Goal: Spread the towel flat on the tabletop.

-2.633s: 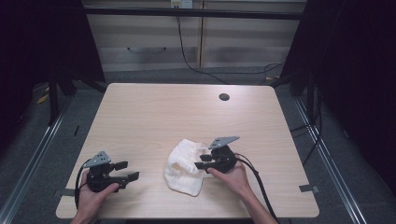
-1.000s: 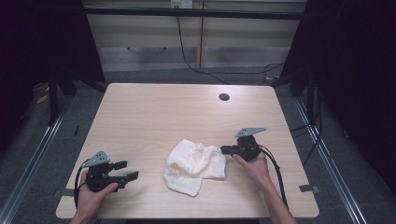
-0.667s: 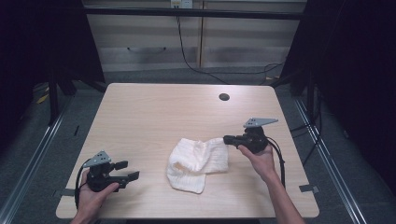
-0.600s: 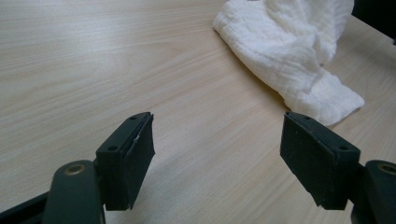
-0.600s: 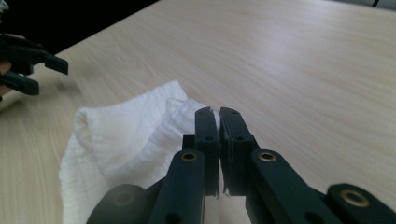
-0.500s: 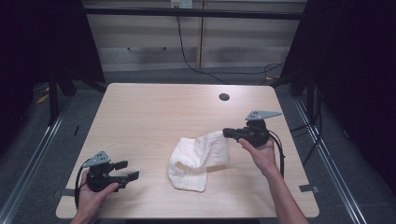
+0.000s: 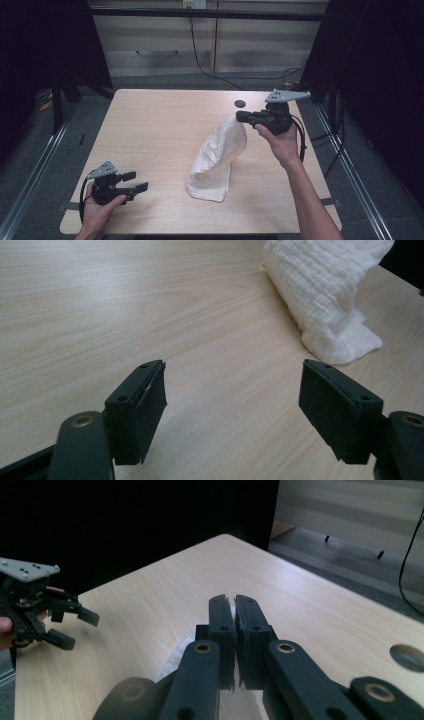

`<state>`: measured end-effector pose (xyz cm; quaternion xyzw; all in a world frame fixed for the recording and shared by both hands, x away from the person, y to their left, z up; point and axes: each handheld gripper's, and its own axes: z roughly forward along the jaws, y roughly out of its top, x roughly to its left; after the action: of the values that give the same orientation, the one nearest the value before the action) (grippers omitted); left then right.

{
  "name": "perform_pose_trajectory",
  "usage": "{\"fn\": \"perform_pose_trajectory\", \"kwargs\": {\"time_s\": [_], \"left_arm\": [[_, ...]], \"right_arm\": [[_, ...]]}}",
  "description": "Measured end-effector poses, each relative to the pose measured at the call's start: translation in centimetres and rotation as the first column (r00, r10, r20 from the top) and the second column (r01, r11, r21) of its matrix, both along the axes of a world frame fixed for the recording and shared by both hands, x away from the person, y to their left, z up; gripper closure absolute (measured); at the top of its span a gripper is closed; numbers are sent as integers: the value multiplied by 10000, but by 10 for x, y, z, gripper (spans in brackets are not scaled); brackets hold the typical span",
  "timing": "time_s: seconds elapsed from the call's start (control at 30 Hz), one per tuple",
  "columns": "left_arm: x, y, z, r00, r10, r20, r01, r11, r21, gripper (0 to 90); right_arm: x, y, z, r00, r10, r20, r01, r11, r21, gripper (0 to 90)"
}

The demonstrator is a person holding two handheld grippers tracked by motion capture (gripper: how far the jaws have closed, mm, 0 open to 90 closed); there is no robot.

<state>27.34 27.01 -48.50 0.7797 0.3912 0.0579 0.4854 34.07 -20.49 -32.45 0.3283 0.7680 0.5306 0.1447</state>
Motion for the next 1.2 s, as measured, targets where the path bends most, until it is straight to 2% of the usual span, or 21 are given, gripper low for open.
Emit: {"fn": "perform_pose_trajectory", "kwargs": {"time_s": [0.03,0.07,0.17,0.2,0.27,0.4,0.43,0.5,0.63,0.67,0.7,0.73,0.87,1.07,1.2], "left_arm": [[0,0,0,10000,0,0,0,10000,0,270],[0,0,0,10000,0,3,0,10000,4,270],[0,0,1,10000,-45,37,45,10000,19,270],[0,0,1,10000,-45,37,45,10000,19,270],[0,0,1,10000,-80,37,79,9999,84,270],[0,0,1,10000,-94,34,94,9999,84,271],[0,0,0,9999,-106,32,106,9999,87,271],[0,0,1,9999,-111,39,111,9999,90,271],[0,-1,1,10000,-92,21,92,9999,88,273],[0,-1,1,10000,-92,21,92,9999,88,273],[0,-1,1,10000,-87,30,87,9999,89,273],[0,-1,1,10000,-99,12,99,9999,71,274],[2,-3,1,10000,-37,-36,37,10000,61,279],[7,-9,5,9999,-118,-32,119,9996,237,294],[14,-19,13,9997,-233,78,231,9994,272,298]], "right_arm": [[0,0,0,10000,0,0,0,10000,0,872],[1,3,12,9998,-17,184,17,10000,2,872],[4,8,29,9989,9,474,-8,10000,-14,872],[4,8,29,9989,9,474,-8,10000,-14,872],[6,14,43,9973,149,714,-155,9998,81,873],[3,22,43,9965,415,730,-423,9991,100,873],[-2,29,34,9956,672,648,-670,9977,-58,872],[-7,34,24,9948,885,499,-882,9961,-66,872],[-16,37,-6,9937,1120,47,-1119,9934,-244,872],[-16,37,-6,9937,1120,47,-1119,9934,-244,872],[-17,36,-14,9940,1087,-94,-1089,9937,-277,872],[-20,31,-34,9938,1023,-438,-1032,9945,-185,872],[-26,20,-69,9899,833,-1148,-846,9964,-61,872],[-41,-2,-109,9799,429,-1948,-437,9990,-1,872],[-44,-10,-125,9723,176,-2332,-222,9996,-170,872]]}}
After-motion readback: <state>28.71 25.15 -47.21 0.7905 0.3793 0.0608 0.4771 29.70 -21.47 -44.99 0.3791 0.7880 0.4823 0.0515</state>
